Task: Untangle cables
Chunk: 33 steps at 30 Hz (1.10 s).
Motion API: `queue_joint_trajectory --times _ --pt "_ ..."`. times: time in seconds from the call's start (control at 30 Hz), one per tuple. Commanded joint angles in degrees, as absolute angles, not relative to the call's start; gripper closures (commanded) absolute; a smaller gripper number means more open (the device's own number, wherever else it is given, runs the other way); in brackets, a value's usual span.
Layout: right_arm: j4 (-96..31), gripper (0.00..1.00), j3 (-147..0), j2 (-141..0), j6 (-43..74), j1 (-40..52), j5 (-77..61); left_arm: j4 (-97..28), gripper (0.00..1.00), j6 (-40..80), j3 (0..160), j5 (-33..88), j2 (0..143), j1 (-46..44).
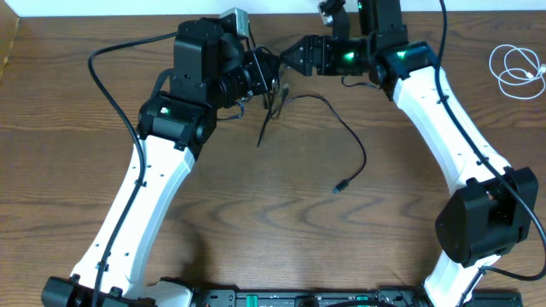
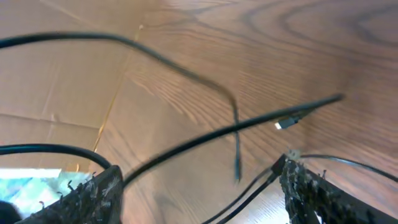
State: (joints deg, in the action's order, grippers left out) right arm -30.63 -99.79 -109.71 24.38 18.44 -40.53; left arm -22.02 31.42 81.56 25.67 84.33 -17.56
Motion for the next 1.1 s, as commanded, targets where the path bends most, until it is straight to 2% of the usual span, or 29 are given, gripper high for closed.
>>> queue_joint_trajectory --times 0.0,0.2,0.43,0.57,0.73,0.87,0.93,1.07 --pt "-30.79 0.21 -100.07 -110.06 22.28 17.52 -37.50 -20.01 0.93 31.44 82.63 25.23 84.77 -16.01" --pt "-31.11 0.14 -100.07 -110.06 5.78 14.20 -46.09 -12.25 0.92 51.79 82.63 24.62 84.77 -11.05" --pt "-32.88 0.07 -100.07 -110.06 -5.56 15.25 -50.13 -10.35 0.92 86.06 82.63 19.33 84.77 -8.54" --pt "-32.47 0.07 -100.07 -110.06 -9.08 17.93 -50.06 -9.89 0.92 98.08 82.63 18.28 84.77 -8.54" --pt "-29.76 0.13 -100.07 -110.06 -8.80 21.89 -48.31 -8.69 0.92 108.14 82.63 18.00 84.77 -8.43" --pt "-28.45 0.21 -100.07 -110.06 -5.21 25.28 -41.82 -7.95 0.92 108.62 82.63 15.44 84.77 -8.43" --pt "-28.49 0.24 -100.07 -110.06 -0.86 26.61 -34.87 -7.97 0.92 109.51 82.63 14.09 84.77 -8.43" --pt "-30.26 0.20 -100.07 -110.06 10.55 28.03 -16.99 -7.99 0.92 110.72 82.63 9.91 84.77 -8.40"
